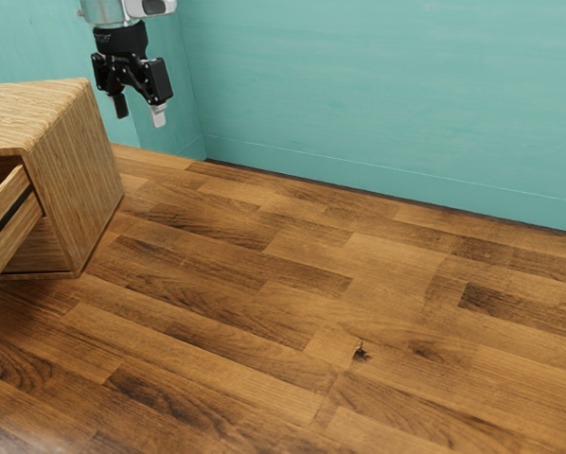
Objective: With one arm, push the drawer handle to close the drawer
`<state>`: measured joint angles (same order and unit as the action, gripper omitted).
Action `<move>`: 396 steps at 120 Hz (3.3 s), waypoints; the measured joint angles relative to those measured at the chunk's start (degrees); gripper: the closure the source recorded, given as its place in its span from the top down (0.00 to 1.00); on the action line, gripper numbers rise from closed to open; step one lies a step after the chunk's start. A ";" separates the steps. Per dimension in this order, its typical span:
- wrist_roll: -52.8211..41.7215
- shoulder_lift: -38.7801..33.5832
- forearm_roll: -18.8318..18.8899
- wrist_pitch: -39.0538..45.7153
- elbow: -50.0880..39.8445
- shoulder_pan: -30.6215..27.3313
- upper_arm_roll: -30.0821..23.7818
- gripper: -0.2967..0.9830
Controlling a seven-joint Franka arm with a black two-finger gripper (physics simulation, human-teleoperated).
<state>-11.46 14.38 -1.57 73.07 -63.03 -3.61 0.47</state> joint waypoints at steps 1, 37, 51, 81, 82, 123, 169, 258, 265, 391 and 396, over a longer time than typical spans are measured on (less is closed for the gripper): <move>0.10 -0.01 0.00 -0.02 0.00 -0.01 0.00 0.77; 2.79 -0.10 0.06 -0.43 0.11 -0.08 -0.07 0.77; -0.05 -7.14 -0.91 -0.92 3.68 0.36 -1.17 0.77; -12.47 -13.13 5.98 -3.36 1.89 4.51 -18.77 0.77; -12.81 -13.39 6.39 -3.38 1.27 4.67 -19.20 0.77; -22.84 -42.89 0.59 9.43 -44.60 -15.61 -19.74 0.77; -25.11 -53.89 -5.48 13.64 -61.22 -32.23 -12.75 0.53; -27.66 -48.09 -4.39 26.39 -66.13 -52.55 -12.11 0.16; -27.96 -48.37 -4.36 26.35 -66.23 -52.72 -12.38 0.16; -34.66 -42.84 -2.45 35.67 -71.00 -65.14 -11.61 0.15; -34.94 -41.52 -2.53 36.78 -70.63 -65.27 -11.74 0.15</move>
<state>-46.40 -27.14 -4.10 109.85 -133.66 -68.88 -11.27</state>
